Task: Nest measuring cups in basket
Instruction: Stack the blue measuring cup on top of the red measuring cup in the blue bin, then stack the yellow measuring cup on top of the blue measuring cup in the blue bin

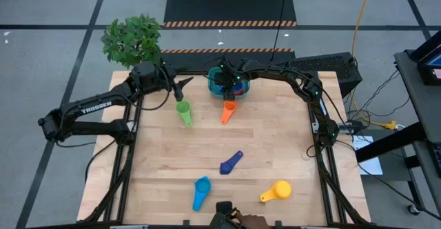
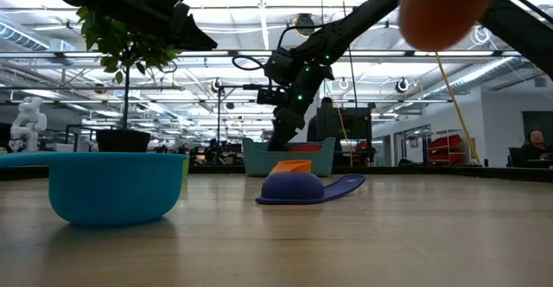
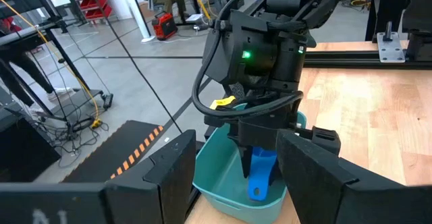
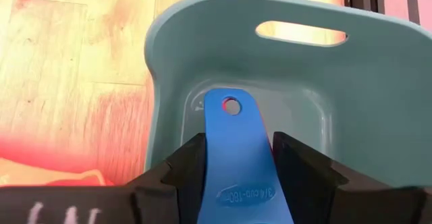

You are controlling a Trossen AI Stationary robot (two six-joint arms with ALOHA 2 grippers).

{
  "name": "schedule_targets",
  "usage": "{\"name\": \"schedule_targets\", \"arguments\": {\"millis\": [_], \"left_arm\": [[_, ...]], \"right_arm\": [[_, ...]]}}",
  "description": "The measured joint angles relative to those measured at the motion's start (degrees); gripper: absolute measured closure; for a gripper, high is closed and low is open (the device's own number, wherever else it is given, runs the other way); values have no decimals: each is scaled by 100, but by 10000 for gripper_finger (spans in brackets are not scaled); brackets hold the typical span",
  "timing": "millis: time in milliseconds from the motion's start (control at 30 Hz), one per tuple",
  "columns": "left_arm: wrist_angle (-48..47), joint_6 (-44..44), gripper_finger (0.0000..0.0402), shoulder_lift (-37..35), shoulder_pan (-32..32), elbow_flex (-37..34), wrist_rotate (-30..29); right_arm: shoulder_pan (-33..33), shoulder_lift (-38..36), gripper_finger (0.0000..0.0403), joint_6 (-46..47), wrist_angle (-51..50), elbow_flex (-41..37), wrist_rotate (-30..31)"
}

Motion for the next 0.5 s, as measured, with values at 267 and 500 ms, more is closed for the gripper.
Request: {"name": "schedule_targets", "arguments": {"millis": [267,500], "left_arm": [[2,-30,195,0,0,0,0],[7,-134,195,-29,-31,-2,126]], "right_arm": [[3,0,177,79,-15,0,2],[71,-507,118,316,-185,-7,45]]}}
